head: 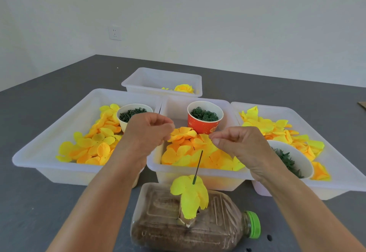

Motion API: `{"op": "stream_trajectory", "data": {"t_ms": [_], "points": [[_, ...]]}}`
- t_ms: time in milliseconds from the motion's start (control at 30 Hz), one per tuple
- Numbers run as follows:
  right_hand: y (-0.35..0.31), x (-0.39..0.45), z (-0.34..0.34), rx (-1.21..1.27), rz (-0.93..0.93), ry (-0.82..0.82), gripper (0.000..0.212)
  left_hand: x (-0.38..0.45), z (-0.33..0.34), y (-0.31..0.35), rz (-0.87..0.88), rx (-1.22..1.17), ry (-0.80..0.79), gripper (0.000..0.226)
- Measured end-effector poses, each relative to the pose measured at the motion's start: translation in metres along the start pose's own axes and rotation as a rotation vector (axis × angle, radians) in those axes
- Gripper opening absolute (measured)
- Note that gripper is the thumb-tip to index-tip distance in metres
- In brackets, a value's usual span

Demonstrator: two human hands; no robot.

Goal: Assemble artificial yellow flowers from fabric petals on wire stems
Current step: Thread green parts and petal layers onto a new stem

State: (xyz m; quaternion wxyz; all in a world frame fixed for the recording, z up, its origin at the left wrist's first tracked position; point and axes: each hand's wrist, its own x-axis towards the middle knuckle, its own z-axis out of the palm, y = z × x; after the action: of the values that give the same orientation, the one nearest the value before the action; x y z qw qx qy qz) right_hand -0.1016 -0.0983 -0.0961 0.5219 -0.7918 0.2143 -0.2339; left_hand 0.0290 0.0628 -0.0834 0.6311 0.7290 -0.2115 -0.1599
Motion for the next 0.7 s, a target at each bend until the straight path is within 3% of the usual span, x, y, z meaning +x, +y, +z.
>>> {"op": "stream_trajectory", "data": {"t_ms": [167,367,533,700], "points": [[-0.007,0.035,-0.01,-0.017,0.014,0.082,0.006,0.03,0.01,0.007,-0.006,0.055,0.054,0.007],[0.005,0.098,-0.011,-0.209,0.021,0.136,0.005,0.053,0.02,-0.002,0.01,0.137,0.076,0.019],[0.021,0.145,0.002,-0.552,-0.008,0.039,0.014,0.067,0.023,-0.013,0.025,0.208,0.077,0.021],[0.032,0.18,0.017,-0.995,0.034,-0.166,0.022,0.078,0.024,-0.022,0.045,0.222,0.086,0.024]]}}
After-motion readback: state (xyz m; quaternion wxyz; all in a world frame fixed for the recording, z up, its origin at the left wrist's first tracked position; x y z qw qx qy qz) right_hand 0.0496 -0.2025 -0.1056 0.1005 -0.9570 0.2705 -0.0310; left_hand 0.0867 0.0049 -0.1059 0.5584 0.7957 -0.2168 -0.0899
